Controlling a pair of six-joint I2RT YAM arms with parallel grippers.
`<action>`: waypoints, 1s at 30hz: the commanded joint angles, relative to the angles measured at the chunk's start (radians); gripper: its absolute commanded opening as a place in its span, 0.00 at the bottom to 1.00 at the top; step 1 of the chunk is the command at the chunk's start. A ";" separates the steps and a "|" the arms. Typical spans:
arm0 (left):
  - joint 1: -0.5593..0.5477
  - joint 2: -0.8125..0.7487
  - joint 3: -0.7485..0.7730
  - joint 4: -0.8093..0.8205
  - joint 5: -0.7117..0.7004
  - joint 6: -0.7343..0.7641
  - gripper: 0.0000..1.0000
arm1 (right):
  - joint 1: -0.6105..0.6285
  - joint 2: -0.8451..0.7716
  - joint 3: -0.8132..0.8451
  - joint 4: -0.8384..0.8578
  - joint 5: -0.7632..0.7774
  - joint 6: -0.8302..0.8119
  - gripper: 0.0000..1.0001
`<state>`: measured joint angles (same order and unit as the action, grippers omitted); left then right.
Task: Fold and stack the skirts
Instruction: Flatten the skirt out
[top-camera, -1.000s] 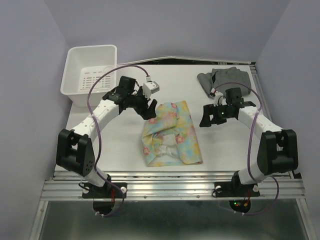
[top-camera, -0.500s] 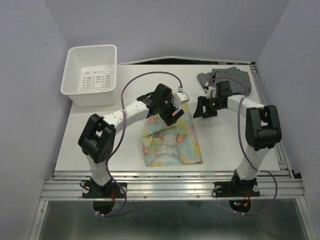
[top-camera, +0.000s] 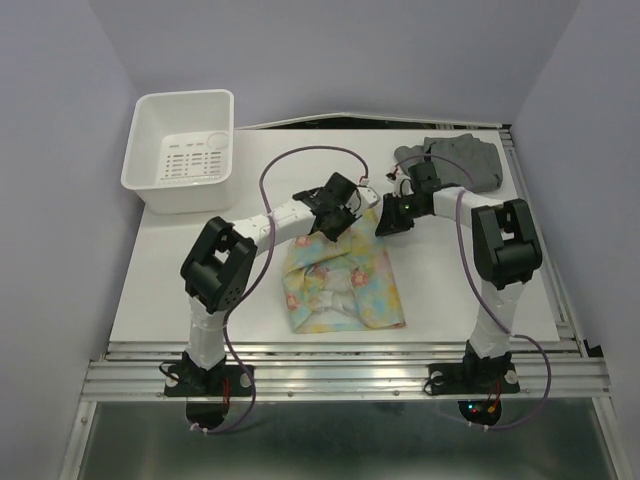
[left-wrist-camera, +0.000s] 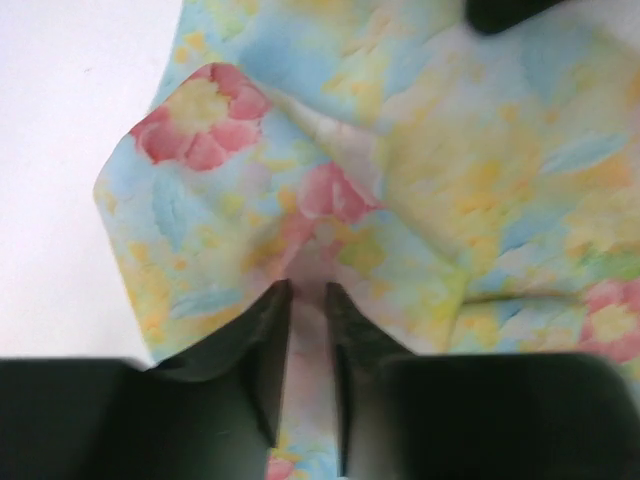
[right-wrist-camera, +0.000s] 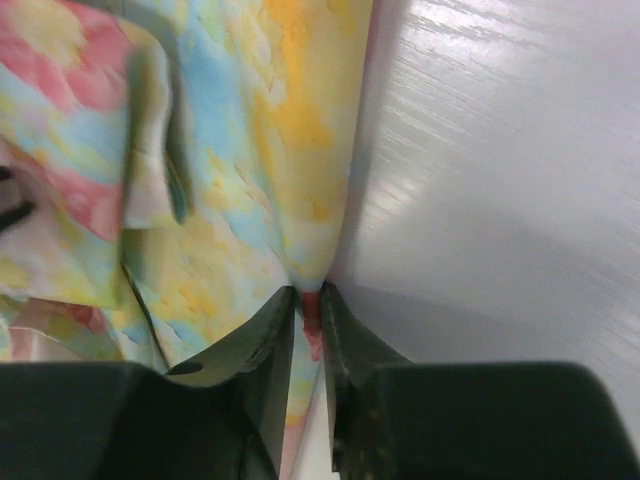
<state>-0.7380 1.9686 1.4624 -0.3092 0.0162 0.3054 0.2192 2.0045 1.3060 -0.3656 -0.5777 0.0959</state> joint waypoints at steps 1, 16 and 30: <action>0.058 -0.166 -0.046 -0.031 -0.053 -0.014 0.13 | -0.001 -0.053 -0.043 -0.018 0.065 -0.047 0.19; 0.255 -0.509 -0.306 -0.030 0.320 0.084 0.51 | -0.001 -0.260 -0.198 -0.174 0.086 -0.228 0.01; -0.204 -0.215 -0.123 0.030 0.019 0.165 0.99 | -0.001 -0.248 -0.201 -0.176 -0.004 -0.162 0.01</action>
<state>-0.8814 1.7023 1.3094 -0.2943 0.1387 0.4282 0.2176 1.7771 1.1160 -0.5354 -0.5354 -0.0818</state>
